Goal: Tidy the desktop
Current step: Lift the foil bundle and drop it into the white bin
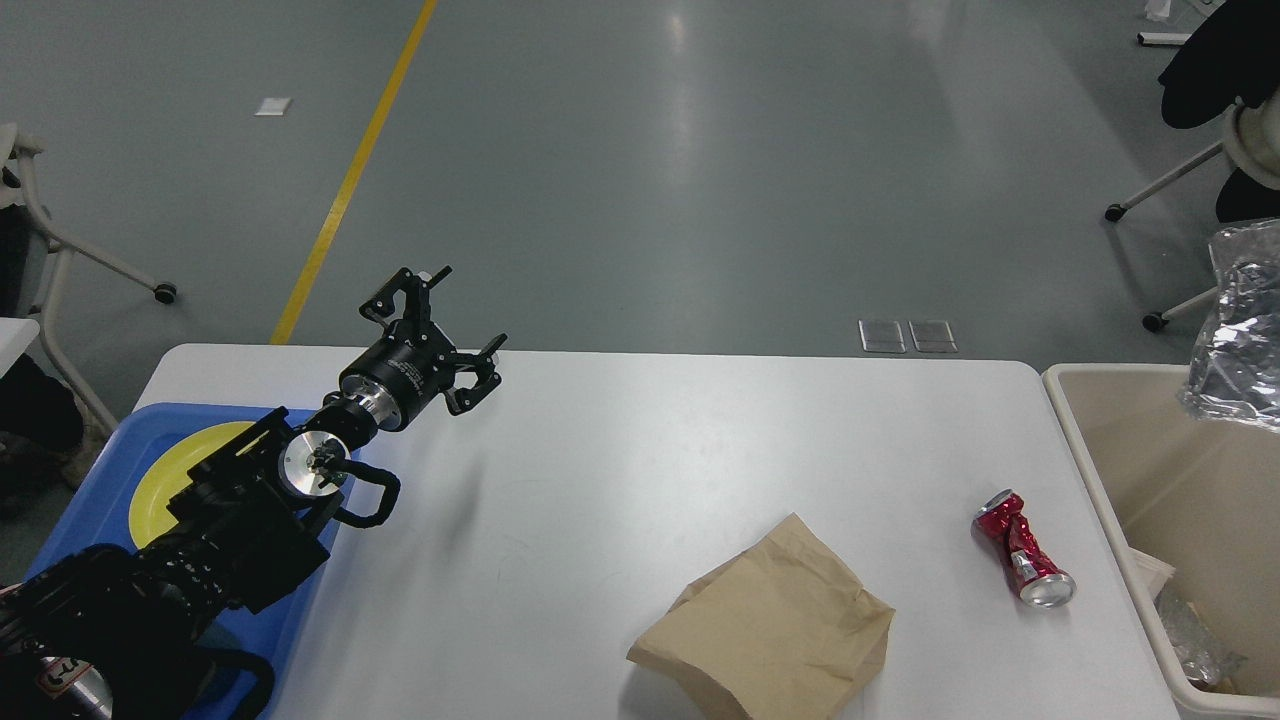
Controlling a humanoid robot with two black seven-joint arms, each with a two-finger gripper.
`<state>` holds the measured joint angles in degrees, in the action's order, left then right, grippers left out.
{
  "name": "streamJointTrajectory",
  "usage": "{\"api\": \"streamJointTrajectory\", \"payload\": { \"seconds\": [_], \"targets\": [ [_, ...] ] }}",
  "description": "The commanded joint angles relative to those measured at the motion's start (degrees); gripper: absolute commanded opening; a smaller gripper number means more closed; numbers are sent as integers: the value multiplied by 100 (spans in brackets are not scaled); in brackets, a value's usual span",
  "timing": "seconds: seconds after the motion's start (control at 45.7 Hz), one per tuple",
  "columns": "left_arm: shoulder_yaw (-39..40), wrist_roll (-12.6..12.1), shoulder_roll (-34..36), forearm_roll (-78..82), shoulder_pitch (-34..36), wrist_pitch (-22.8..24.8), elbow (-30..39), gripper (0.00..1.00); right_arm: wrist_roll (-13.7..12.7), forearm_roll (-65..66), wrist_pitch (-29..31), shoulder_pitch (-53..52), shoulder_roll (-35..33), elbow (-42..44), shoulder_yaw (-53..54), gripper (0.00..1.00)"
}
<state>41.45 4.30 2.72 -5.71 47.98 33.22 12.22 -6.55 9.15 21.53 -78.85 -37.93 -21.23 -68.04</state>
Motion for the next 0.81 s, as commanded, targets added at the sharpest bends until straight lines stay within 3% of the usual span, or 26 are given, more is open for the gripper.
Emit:
{"api": "streamJointTrajectory", "payload": {
  "seconds": [0.0, 0.306, 0.569, 0.7, 0.744, 0.788],
  "targets": [
    [3, 0, 0, 0, 1, 0, 0, 97, 23, -1, -895, 660, -39, 22, 414, 0],
    [3, 0, 0, 0, 1, 0, 0, 97, 40, -1, -1239, 2110, 58, 839, 1600, 0],
    [-6, 0, 0, 0, 1, 0, 0, 97, 49, 8, -1239, 2735, 409, 1041, 1733, 0],
    [3, 0, 0, 0, 1, 0, 0, 97, 49, 8, -1239, 2963, 541, 1050, 1724, 44],
    [3, 0, 0, 0, 1, 0, 0, 97, 49, 8, -1239, 3016, 550, 1050, 1724, 55],
    [-6, 0, 0, 0, -8, 0, 0, 97, 49, 8, -1239, 3034, 550, 1050, 1715, 59]
  ]
}}
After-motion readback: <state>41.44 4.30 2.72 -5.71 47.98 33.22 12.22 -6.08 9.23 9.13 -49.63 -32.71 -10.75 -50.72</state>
